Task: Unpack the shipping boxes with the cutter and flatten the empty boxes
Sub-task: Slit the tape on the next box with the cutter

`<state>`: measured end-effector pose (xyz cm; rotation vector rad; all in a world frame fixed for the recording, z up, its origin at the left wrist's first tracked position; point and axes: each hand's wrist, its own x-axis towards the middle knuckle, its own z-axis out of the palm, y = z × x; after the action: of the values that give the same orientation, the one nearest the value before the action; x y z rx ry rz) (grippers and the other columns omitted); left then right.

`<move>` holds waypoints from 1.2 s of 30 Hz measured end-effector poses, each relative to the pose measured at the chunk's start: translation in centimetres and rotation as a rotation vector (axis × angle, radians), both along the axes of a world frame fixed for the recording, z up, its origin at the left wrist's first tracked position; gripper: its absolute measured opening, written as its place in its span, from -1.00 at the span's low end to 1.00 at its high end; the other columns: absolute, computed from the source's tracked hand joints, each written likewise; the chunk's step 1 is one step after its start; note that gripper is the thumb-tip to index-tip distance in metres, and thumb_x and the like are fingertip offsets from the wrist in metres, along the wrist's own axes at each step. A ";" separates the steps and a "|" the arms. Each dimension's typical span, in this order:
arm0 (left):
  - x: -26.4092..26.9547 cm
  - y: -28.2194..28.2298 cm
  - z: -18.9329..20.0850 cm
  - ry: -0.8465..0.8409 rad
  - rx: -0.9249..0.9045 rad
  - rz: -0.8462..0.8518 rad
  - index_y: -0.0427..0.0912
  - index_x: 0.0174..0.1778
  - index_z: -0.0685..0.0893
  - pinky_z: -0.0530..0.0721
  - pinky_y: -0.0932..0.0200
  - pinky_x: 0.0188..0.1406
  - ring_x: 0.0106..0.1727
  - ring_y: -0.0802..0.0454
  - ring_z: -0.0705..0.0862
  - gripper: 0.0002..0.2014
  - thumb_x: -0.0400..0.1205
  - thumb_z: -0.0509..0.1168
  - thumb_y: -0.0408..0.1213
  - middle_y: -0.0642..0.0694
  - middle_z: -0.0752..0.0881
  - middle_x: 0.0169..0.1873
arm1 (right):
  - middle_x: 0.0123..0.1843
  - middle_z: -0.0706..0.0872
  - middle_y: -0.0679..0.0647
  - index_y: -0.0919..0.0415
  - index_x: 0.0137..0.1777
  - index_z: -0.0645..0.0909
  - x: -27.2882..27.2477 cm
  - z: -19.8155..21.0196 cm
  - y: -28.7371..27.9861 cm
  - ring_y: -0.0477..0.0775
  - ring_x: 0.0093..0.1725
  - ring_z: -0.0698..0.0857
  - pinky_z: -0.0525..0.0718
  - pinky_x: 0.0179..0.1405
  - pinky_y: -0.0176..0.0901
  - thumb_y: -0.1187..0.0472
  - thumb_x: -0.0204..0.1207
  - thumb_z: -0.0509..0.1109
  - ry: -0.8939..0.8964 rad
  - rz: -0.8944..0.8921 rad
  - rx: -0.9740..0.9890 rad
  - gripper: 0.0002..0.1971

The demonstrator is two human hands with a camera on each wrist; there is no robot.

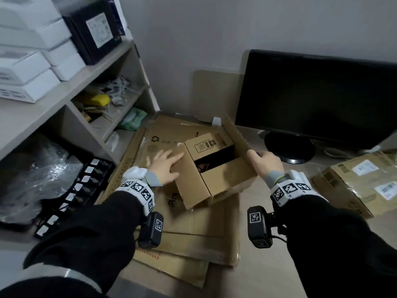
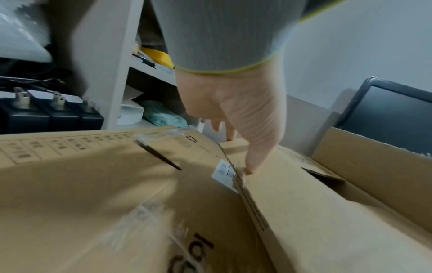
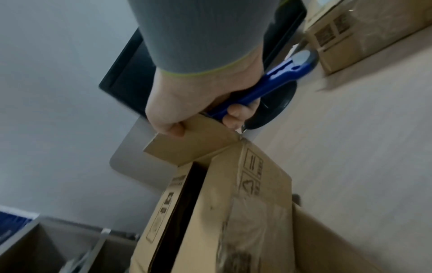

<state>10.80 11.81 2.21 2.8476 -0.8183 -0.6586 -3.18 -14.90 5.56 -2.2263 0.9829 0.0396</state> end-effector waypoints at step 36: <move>0.4 -8.0 3.3 0.378 0.295 -0.230 0.36 0.64 0.00 -0.31 -0.58 0.46 0.41 -0.31 -0.73 0.21 0.14 0.56 0.34 0.00 -0.53 0.58 | 0.46 0.37 0.24 0.30 0.46 0.27 6.8 -2.8 0.2 0.32 0.47 0.39 0.41 0.45 0.03 0.21 0.43 0.45 0.267 0.060 0.028 -0.36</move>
<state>11.24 3.80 5.49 2.7464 -1.0604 -1.4030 3.64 -14.65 2.72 -2.2629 1.0469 0.3837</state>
